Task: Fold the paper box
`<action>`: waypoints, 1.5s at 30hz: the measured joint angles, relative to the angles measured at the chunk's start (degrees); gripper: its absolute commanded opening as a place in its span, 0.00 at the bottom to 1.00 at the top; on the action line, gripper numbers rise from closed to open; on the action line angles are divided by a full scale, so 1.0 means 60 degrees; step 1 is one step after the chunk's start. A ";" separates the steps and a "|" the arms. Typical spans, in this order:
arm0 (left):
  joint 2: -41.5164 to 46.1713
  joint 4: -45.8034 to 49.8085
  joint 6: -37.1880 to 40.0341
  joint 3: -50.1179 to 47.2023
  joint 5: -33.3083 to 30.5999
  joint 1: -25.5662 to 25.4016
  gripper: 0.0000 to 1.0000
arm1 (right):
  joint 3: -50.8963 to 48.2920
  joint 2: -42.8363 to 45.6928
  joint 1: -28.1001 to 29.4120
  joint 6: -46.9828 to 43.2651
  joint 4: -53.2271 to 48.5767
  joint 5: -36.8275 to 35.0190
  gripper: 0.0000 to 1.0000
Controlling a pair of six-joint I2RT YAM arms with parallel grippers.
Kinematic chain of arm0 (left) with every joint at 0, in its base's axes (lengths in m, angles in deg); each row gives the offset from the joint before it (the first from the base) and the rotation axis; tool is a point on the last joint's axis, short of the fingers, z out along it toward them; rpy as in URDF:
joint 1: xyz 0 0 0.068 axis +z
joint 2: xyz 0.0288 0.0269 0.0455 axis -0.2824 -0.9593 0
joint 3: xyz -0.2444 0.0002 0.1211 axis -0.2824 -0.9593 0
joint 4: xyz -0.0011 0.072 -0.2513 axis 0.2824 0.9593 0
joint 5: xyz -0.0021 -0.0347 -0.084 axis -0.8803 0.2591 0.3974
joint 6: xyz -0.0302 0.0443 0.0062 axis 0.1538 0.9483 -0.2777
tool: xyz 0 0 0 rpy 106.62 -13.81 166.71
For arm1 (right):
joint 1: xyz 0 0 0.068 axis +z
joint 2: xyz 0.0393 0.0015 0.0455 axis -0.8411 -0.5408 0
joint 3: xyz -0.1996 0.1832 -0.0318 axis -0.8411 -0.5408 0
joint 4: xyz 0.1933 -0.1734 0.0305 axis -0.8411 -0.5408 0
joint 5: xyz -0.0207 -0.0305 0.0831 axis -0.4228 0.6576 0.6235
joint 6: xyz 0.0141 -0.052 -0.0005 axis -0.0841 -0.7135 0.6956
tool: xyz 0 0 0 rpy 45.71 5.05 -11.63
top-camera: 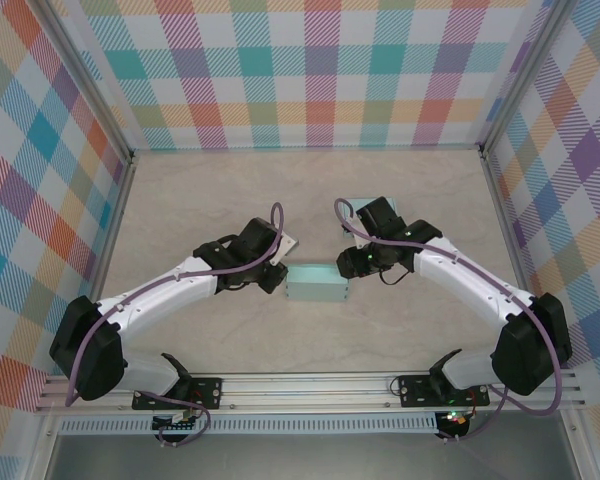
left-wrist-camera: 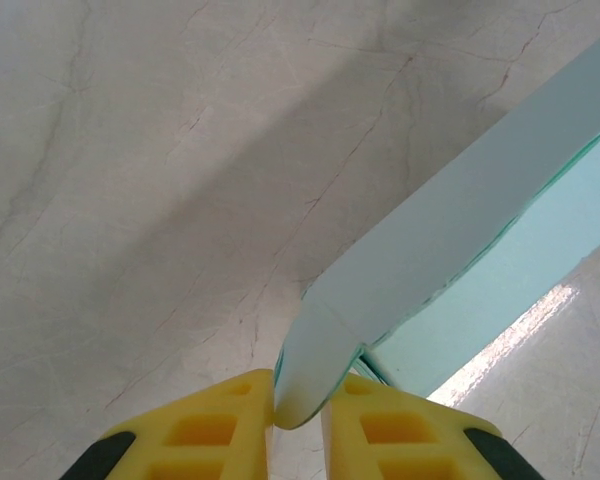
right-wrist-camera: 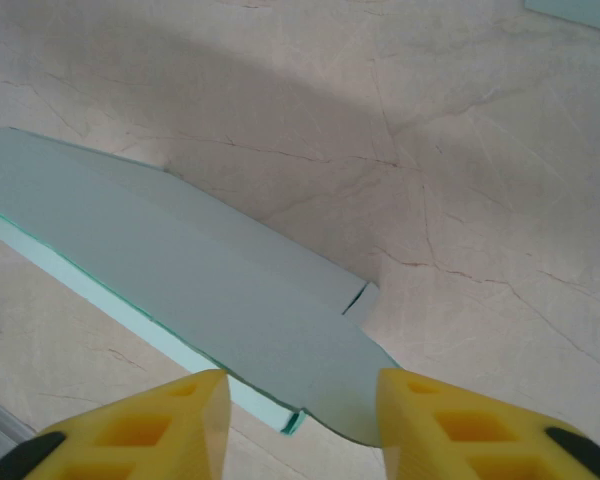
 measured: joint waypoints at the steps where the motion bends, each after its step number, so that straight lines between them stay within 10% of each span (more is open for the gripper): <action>1: 0.0000 0.0000 0.0000 0.0000 -0.0007 0.0000 0.19 | 0.0000 0.0007 0.0000 -0.0007 0.0000 -0.0022 0.48; 22: -0.0055 0.0219 0.0368 0.0266 -0.0142 0.0000 0.19 | -0.0189 0.0153 0.0000 -0.0051 -0.0098 -0.0182 0.59; 36: -0.0142 0.0259 0.0160 0.0306 -0.0138 0.0000 0.19 | -0.0226 0.0131 0.0080 0.0051 -0.0073 -0.0244 0.28; 45: 0.0073 0.0047 -0.1690 0.0408 0.0291 -0.0102 0.11 | -0.0138 0.0106 0.0248 0.0535 -0.0248 -0.0430 0.28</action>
